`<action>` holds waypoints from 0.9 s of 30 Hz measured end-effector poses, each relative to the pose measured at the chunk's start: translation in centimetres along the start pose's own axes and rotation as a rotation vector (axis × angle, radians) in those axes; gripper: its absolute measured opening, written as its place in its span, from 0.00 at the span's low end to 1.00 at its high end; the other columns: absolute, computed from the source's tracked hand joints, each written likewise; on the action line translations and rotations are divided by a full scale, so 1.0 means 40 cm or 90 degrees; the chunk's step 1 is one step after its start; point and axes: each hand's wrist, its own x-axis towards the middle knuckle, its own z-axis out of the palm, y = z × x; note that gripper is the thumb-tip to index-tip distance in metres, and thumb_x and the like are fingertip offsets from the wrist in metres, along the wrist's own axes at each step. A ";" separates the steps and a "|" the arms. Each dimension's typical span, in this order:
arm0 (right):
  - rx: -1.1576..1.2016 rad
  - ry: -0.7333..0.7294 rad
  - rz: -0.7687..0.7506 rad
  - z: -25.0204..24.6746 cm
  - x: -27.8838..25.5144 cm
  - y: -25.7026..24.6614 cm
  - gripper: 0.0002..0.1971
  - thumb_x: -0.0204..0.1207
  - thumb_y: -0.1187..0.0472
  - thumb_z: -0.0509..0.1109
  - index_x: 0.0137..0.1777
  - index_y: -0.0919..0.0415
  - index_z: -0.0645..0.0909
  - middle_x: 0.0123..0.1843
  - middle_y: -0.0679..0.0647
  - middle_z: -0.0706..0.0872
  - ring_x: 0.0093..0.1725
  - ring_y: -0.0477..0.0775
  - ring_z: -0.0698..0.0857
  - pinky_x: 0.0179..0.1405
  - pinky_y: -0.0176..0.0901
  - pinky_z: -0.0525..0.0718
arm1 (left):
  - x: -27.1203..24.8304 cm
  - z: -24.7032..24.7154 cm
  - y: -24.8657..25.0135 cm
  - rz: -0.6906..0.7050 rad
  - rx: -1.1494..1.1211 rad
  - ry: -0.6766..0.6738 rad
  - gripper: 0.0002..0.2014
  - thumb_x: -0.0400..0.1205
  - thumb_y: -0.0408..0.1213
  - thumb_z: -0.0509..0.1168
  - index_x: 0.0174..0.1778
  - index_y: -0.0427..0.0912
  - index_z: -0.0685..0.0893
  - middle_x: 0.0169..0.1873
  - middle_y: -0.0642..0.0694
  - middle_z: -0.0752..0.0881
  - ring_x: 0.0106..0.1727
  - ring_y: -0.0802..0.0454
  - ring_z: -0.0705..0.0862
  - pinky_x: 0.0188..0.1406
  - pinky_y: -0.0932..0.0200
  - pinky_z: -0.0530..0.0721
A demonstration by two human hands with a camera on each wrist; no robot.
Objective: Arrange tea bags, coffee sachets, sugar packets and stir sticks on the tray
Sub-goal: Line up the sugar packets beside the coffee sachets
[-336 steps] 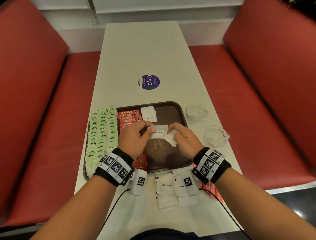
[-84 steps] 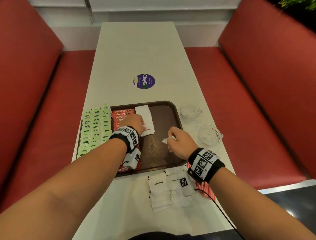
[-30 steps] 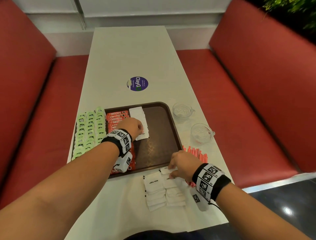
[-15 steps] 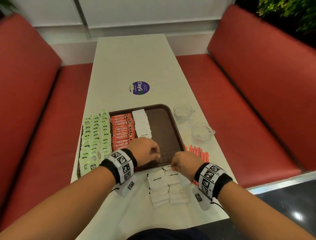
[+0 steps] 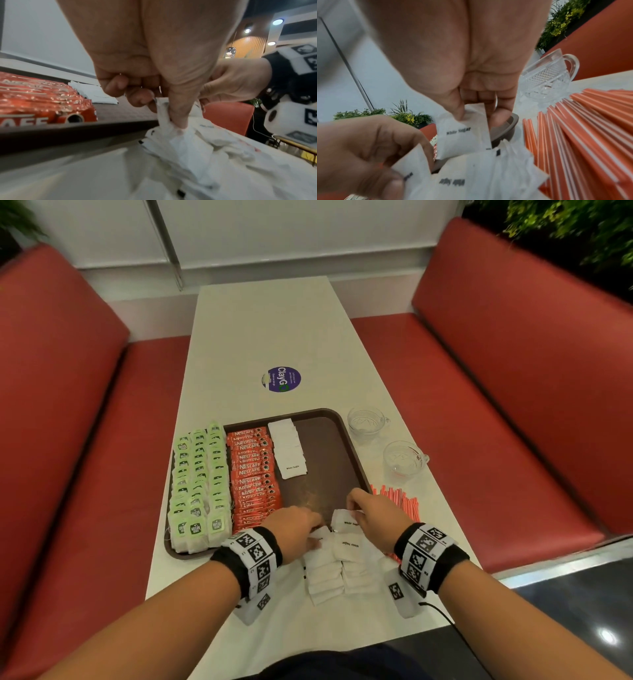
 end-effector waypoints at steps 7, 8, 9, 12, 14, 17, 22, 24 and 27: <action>0.049 0.008 0.030 -0.014 0.004 -0.019 0.15 0.83 0.71 0.58 0.63 0.55 0.77 0.50 0.50 0.83 0.48 0.54 0.82 0.44 0.44 0.79 | -0.030 -0.051 -0.038 -0.023 -0.211 0.132 0.05 0.82 0.42 0.67 0.52 0.49 0.83 0.43 0.53 0.86 0.42 0.55 0.83 0.41 0.59 0.80; 0.059 0.008 0.035 -0.017 0.007 -0.023 0.16 0.82 0.72 0.58 0.63 0.56 0.77 0.50 0.50 0.82 0.48 0.54 0.82 0.44 0.44 0.78 | -0.035 -0.058 -0.043 -0.033 -0.247 0.148 0.06 0.81 0.41 0.68 0.52 0.51 0.83 0.43 0.55 0.86 0.42 0.58 0.83 0.39 0.64 0.79; 0.071 0.010 0.036 -0.021 0.011 -0.027 0.15 0.82 0.72 0.56 0.62 0.57 0.77 0.49 0.51 0.82 0.47 0.54 0.81 0.42 0.44 0.78 | -0.039 -0.064 -0.046 -0.039 -0.271 0.162 0.07 0.80 0.40 0.70 0.51 0.54 0.83 0.43 0.57 0.86 0.42 0.63 0.82 0.37 0.68 0.77; 0.095 0.028 -0.008 -0.025 0.019 -0.037 0.12 0.85 0.68 0.55 0.59 0.60 0.78 0.47 0.54 0.83 0.43 0.55 0.81 0.38 0.44 0.77 | -0.046 -0.073 -0.053 -0.027 -0.334 0.188 0.10 0.79 0.40 0.73 0.51 0.59 0.81 0.46 0.60 0.86 0.45 0.67 0.82 0.39 0.74 0.75; 0.102 0.047 -0.041 -0.024 0.022 -0.049 0.09 0.87 0.58 0.59 0.54 0.58 0.81 0.44 0.52 0.85 0.43 0.54 0.82 0.42 0.47 0.80 | -0.047 -0.073 -0.058 -0.020 -0.386 0.208 0.14 0.80 0.38 0.73 0.55 0.60 0.81 0.50 0.61 0.86 0.49 0.67 0.83 0.44 0.75 0.78; 0.087 0.051 -0.084 -0.022 0.034 -0.065 0.19 0.78 0.36 0.66 0.49 0.51 0.83 0.41 0.46 0.85 0.42 0.47 0.83 0.42 0.47 0.83 | -0.047 -0.071 -0.065 -0.013 -0.455 0.246 0.16 0.79 0.36 0.74 0.58 0.58 0.82 0.54 0.60 0.86 0.53 0.63 0.85 0.52 0.66 0.84; 0.060 0.083 -0.158 -0.013 0.070 -0.071 0.14 0.77 0.44 0.70 0.47 0.56 0.83 0.42 0.49 0.80 0.42 0.51 0.80 0.44 0.55 0.82 | -0.047 -0.066 -0.054 0.002 -0.542 0.283 0.13 0.76 0.42 0.79 0.53 0.55 0.84 0.46 0.55 0.89 0.47 0.57 0.89 0.48 0.59 0.88; 0.067 0.087 -0.173 -0.010 0.081 -0.071 0.11 0.80 0.50 0.69 0.46 0.57 0.82 0.42 0.50 0.78 0.41 0.52 0.79 0.44 0.56 0.81 | -0.046 -0.064 -0.063 -0.012 -0.527 0.295 0.10 0.77 0.43 0.77 0.51 0.55 0.85 0.43 0.57 0.90 0.44 0.58 0.88 0.45 0.61 0.87; 0.062 0.087 -0.167 -0.008 0.095 -0.063 0.12 0.81 0.48 0.65 0.47 0.57 0.82 0.41 0.49 0.77 0.41 0.52 0.79 0.44 0.54 0.81 | -0.044 -0.070 -0.083 -0.052 -0.443 0.304 0.04 0.80 0.41 0.74 0.48 0.56 0.88 0.38 0.59 0.89 0.39 0.66 0.84 0.38 0.72 0.79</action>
